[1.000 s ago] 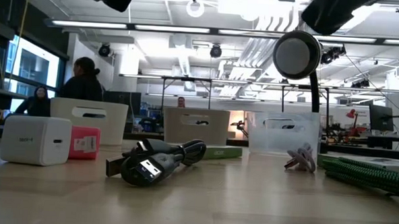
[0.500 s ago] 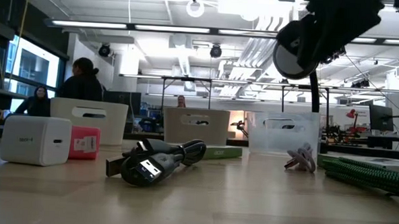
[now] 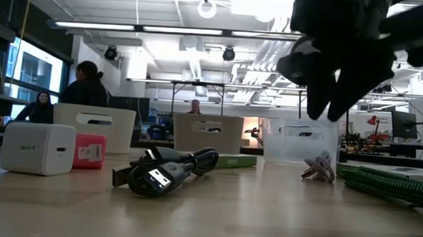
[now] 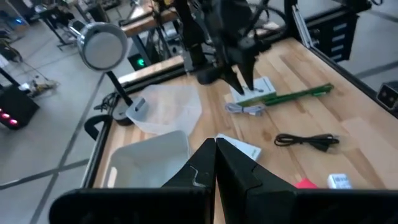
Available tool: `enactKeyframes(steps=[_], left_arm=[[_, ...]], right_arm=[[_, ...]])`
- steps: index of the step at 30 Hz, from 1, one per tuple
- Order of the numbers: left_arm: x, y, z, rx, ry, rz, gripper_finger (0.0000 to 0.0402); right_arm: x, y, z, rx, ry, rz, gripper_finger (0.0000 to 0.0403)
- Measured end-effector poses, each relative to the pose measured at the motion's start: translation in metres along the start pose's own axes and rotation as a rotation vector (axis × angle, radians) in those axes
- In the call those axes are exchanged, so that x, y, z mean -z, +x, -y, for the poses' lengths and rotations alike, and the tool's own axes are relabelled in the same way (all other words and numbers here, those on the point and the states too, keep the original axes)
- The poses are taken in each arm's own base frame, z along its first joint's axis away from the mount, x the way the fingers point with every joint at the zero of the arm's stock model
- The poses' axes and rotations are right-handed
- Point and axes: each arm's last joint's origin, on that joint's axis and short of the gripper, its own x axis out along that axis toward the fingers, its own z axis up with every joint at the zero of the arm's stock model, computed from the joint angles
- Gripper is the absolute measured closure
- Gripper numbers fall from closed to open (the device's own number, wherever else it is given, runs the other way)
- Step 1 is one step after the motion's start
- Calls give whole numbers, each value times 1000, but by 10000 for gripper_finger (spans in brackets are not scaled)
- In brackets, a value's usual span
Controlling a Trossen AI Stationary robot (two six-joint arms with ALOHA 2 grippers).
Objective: Pick and place items into bin
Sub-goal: Put the top white charger cable into the transparent bin
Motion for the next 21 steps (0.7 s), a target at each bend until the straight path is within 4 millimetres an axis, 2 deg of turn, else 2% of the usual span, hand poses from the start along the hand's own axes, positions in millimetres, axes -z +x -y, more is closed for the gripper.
enactKeyframes(steps=[6, 15, 21], left_arm=[[1, -3, -1, -15, 0, 1, 401], [4, -1, -1, -50, 11, -46, 401], [4, -1, -2, -80, 11, -53, 401]], right_arm=[[3, 14, 3, -4, 10, -46, 273], [3, 19, 5, 22, 7, -53, 227], [5, 35, 5, -14, -56, -75, 229]])
